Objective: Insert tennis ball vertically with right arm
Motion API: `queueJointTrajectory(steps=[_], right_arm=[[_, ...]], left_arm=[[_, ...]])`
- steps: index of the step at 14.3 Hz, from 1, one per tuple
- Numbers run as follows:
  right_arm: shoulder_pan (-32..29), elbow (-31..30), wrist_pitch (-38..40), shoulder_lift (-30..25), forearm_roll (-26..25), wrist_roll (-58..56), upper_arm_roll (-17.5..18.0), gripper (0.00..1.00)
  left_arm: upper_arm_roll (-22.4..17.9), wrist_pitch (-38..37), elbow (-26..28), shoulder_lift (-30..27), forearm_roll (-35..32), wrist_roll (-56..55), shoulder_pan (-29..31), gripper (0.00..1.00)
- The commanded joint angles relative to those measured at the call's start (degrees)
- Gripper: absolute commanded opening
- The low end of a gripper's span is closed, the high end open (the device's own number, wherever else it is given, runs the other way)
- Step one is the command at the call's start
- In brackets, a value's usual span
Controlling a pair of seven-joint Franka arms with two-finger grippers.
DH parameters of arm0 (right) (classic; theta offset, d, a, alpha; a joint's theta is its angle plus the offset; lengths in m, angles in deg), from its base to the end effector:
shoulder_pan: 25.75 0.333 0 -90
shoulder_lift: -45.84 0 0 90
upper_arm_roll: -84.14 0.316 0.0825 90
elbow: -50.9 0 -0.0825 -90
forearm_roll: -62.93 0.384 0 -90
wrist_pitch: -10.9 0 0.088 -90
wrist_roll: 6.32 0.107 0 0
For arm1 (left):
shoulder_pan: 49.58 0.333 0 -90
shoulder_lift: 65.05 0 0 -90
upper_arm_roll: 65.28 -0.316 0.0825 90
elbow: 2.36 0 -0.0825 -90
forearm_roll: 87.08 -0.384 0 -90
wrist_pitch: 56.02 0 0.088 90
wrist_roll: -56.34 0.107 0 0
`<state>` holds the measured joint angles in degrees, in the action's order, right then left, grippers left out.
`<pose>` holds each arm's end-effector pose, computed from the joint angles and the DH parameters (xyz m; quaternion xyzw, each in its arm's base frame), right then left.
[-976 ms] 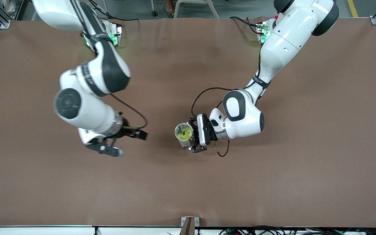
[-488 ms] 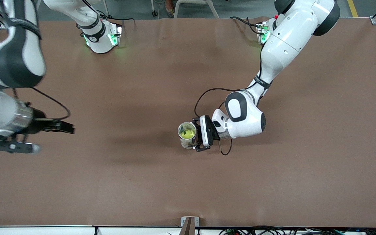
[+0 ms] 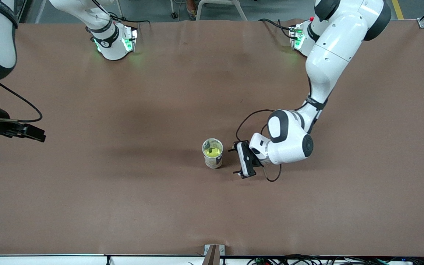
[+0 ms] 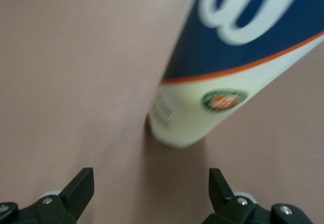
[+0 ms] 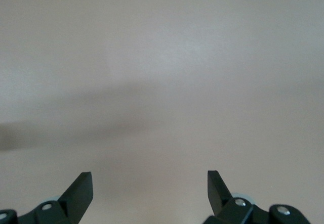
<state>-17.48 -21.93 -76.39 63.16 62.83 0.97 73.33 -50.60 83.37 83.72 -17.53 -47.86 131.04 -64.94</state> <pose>0.6384 -0.0092 0.5832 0.9960 -0.0821 -0.0211 0.0298 0.6431 -0.3357 0.1981 0.7755 -0.5432 0.1631 0.2776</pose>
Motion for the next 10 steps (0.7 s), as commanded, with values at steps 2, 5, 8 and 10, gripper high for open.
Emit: queueJointTrajectory(steps=[2, 5, 8, 10], right_arm=[[-5.1, -1.5, 0.1, -3.3, -0.1, -4.4, 1.5, 1.00], [-9.4, -2.4, -2.1, -4.0, 1.1, -9.5, 3.0, 1.00], [-12.2, -4.6, -5.6, -5.4, 1.0, -10.1, 6.9, 1.00], [-14.0, -9.8, -8.2, -8.9, 0.5, -9.9, 9.2, 1.00]], left_arm=[[-0.3, -7.6, 0.6, -3.9, -9.6, -16.1, 4.5, 1.00], [-0.4, -11.5, -0.1, -6.5, -16.2, -28.4, 6.0, 1.00], [-1.6, -17.5, -1.6, -9.0, -19.2, -41.1, 7.2, 1.00], [-2.4, -19.8, -1.6, -11.5, -21.3, -48.4, 7.1, 1.00]])
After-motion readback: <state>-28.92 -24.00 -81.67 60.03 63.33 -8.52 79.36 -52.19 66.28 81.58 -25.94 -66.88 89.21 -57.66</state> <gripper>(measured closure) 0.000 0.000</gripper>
